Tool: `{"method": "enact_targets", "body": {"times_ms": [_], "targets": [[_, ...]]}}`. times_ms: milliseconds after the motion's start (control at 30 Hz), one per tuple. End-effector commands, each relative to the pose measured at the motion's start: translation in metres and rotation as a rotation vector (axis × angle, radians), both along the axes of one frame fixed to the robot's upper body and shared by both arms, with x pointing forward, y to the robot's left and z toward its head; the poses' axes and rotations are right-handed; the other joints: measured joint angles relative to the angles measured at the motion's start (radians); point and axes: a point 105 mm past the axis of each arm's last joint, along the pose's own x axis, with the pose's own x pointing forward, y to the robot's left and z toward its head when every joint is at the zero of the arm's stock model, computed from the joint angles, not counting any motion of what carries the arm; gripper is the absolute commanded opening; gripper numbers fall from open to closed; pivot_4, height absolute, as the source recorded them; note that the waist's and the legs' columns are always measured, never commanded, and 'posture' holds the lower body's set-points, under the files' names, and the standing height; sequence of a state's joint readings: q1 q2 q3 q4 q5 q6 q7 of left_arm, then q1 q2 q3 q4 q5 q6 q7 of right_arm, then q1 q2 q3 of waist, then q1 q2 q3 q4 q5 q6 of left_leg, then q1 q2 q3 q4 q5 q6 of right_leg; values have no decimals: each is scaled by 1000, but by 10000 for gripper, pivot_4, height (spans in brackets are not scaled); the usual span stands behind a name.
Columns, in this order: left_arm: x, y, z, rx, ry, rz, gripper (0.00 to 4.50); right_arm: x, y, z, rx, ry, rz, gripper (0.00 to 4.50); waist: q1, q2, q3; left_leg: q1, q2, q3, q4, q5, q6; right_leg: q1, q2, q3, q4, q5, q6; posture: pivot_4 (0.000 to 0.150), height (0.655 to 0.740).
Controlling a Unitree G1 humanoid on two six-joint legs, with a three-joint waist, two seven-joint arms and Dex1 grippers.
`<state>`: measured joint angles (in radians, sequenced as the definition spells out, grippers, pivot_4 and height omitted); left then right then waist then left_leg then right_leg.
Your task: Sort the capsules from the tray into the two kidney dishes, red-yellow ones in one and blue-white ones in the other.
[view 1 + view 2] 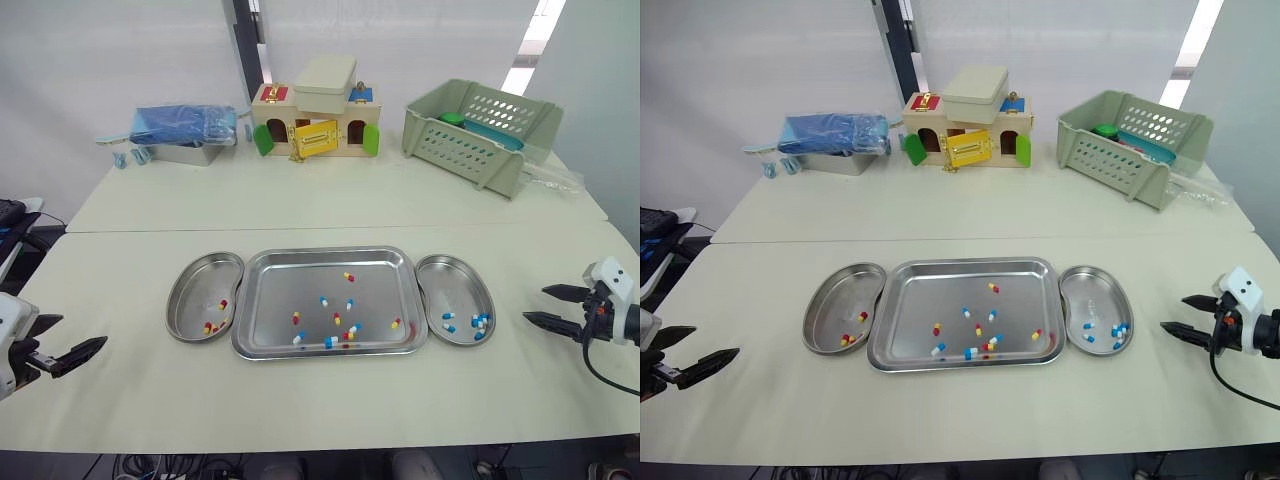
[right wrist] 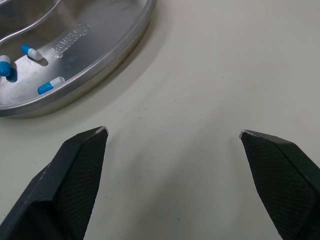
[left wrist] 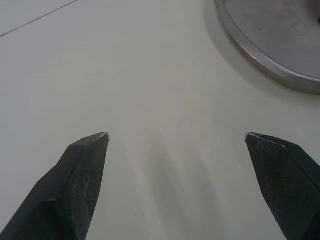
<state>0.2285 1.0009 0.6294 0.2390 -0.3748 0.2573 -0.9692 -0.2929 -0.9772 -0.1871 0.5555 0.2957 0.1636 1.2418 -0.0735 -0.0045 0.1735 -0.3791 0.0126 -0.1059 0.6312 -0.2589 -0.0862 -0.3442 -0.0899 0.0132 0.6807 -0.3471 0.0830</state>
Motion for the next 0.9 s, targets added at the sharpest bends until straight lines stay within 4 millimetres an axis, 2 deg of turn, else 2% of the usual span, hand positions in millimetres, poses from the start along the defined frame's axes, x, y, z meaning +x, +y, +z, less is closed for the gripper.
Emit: {"method": "enact_targets", "body": {"times_ms": [33, 133, 333, 900], "targets": [[2, 4, 14, 32, -31, 11, 45000, 2, -9, 21, -35, -59, -8, 44622, 0, 0, 0, 0, 0, 0, 0, 0, 0, 0, 0, 0, 0, 0, 0, 1500, 7400], [3, 7, 10, 34, -31, 39, 45000, 5, -14, 27, -41, -69, -25, 44622, 0, 0, 0, 0, 0, 0, 0, 0, 0, 0, 0, 0, 0, 0, 0, 1500, 7400], [2, 8, 9, 39, -16, 37, 45000, 1, -20, 25, -49, -50, -34, 44622, 0, 0, 0, 0, 0, 0, -1, 0, 0, -1, 0, 0, 0, 0, 0, 1500, 7400], [1, 11, 9, 38, -9, 36, 45000, -3, -21, 20, -51, -33, -26, 44622, -1, 0, 0, 0, 0, 1, -1, 0, 0, -1, 0, 1, 0, 0, 0, 1500, 7400]]}}
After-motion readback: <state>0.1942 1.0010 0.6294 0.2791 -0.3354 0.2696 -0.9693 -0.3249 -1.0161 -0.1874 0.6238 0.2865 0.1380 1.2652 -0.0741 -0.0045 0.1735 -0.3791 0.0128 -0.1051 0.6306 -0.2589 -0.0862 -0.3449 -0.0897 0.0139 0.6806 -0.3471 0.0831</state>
